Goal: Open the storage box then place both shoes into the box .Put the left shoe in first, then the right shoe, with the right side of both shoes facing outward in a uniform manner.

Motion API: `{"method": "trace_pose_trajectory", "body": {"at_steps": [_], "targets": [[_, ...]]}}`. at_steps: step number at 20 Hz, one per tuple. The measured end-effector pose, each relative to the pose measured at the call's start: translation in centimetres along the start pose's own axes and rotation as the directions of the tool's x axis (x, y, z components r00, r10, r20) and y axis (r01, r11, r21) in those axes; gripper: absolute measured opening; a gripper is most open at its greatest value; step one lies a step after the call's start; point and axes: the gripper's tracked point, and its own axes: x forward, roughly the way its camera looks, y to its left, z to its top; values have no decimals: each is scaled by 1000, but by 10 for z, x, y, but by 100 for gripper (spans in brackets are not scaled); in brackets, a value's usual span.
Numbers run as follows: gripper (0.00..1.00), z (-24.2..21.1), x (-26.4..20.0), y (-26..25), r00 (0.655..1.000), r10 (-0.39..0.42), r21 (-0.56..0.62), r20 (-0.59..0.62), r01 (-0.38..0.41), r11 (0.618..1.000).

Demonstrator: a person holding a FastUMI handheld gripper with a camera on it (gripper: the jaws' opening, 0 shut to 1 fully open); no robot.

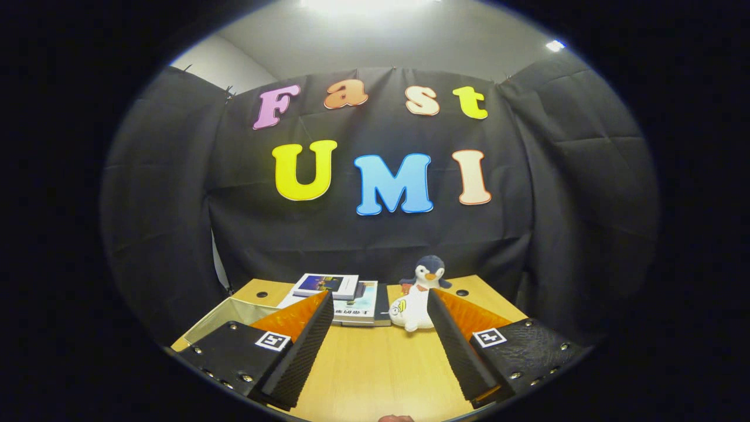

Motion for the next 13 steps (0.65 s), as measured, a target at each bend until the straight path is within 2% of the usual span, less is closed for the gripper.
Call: {"method": "trace_pose_trajectory", "body": {"at_steps": [13], "targets": [[97, 15, -15, -52, 997, -52, 26, 65, 51, 998]]}}
